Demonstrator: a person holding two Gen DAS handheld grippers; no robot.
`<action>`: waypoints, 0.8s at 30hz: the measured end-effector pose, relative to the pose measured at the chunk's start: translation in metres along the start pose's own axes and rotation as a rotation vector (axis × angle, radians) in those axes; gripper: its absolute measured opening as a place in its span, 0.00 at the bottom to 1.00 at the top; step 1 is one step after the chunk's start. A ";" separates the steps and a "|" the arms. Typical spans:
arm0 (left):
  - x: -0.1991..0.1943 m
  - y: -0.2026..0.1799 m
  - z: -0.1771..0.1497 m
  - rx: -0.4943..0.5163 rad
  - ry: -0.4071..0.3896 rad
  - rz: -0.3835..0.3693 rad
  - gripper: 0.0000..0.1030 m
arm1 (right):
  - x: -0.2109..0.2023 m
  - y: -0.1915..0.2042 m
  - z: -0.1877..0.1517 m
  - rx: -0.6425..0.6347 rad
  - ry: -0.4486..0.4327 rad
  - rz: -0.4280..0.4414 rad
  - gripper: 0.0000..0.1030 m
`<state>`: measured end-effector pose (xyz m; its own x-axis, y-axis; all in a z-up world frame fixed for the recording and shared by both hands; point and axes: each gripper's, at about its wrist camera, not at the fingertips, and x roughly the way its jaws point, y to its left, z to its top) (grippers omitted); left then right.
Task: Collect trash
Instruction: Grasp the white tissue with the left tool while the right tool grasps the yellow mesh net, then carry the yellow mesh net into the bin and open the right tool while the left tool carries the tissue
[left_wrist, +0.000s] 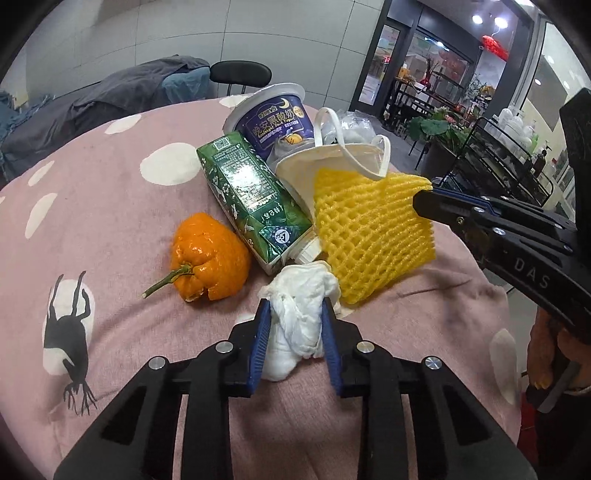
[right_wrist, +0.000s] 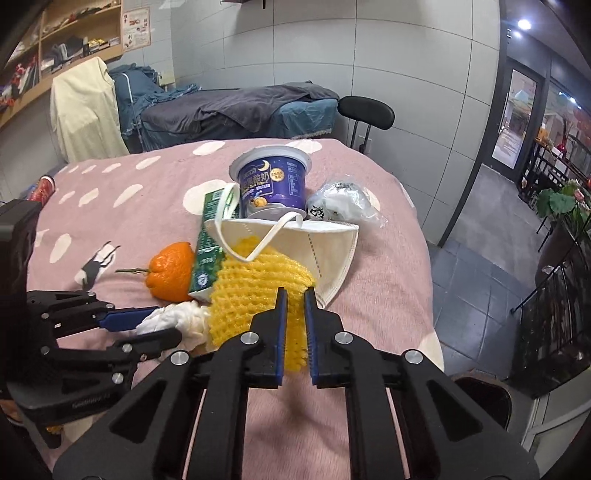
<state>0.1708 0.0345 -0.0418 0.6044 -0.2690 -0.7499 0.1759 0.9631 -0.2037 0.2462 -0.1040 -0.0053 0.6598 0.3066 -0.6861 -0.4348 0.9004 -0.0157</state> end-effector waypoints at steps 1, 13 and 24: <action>-0.003 -0.001 -0.001 0.000 -0.008 -0.002 0.25 | -0.007 0.001 -0.003 0.000 -0.010 0.003 0.10; -0.042 -0.012 -0.015 -0.045 -0.102 -0.039 0.24 | -0.079 -0.005 -0.039 0.085 -0.104 0.023 0.09; -0.049 -0.040 -0.017 -0.028 -0.127 -0.125 0.24 | -0.126 -0.054 -0.069 0.212 -0.155 -0.097 0.09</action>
<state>0.1214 0.0095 -0.0078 0.6727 -0.3840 -0.6325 0.2352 0.9215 -0.3092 0.1445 -0.2121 0.0319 0.7853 0.2447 -0.5687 -0.2376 0.9674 0.0882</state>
